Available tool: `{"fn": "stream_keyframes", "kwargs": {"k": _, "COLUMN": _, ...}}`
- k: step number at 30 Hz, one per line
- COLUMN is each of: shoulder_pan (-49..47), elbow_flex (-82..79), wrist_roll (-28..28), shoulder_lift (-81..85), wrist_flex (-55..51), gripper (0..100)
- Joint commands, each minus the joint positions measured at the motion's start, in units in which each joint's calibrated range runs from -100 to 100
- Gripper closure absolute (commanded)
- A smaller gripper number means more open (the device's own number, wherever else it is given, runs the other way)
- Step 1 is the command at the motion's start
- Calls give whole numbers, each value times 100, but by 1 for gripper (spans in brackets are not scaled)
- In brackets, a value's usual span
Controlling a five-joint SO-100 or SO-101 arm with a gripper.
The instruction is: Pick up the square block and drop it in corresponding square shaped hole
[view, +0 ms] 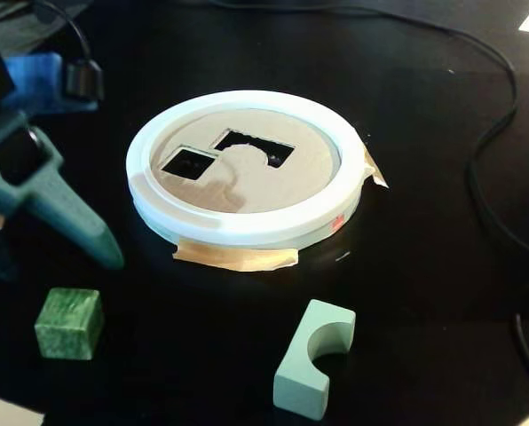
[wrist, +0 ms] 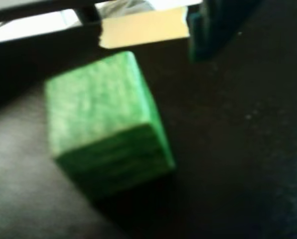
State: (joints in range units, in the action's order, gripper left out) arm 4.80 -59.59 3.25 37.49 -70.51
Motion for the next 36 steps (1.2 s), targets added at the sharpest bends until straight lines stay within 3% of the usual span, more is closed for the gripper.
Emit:
{"fn": "stream_keyframes", "kwargs": {"k": 1, "shoulder_pan": -80, "elbow_flex": 731, "wrist_roll": 117, "shoulder_lift": -861, "wrist_flex": 22, "gripper": 0}}
{"fn": "stream_keyframes", "kwargs": {"k": 22, "shoulder_pan": 57, "elbow_flex": 1332, "wrist_roll": 68, "shoulder_lift": -2554, "wrist_flex": 152, "gripper": 0}}
{"fn": "stream_keyframes", "kwargs": {"k": 24, "shoulder_pan": 70, "elbow_flex": 1332, "wrist_roll": 68, "shoulder_lift": -2536, "wrist_flex": 152, "gripper": 8}}
{"fn": "stream_keyframes", "kwargs": {"k": 28, "shoulder_pan": 70, "elbow_flex": 1342, "wrist_roll": 68, "shoulder_lift": -2446, "wrist_flex": 152, "gripper": 32}}
{"fn": "stream_keyframes", "kwargs": {"k": 36, "shoulder_pan": 57, "elbow_flex": 1496, "wrist_roll": 63, "shoulder_lift": -2446, "wrist_flex": 42, "gripper": 37}}
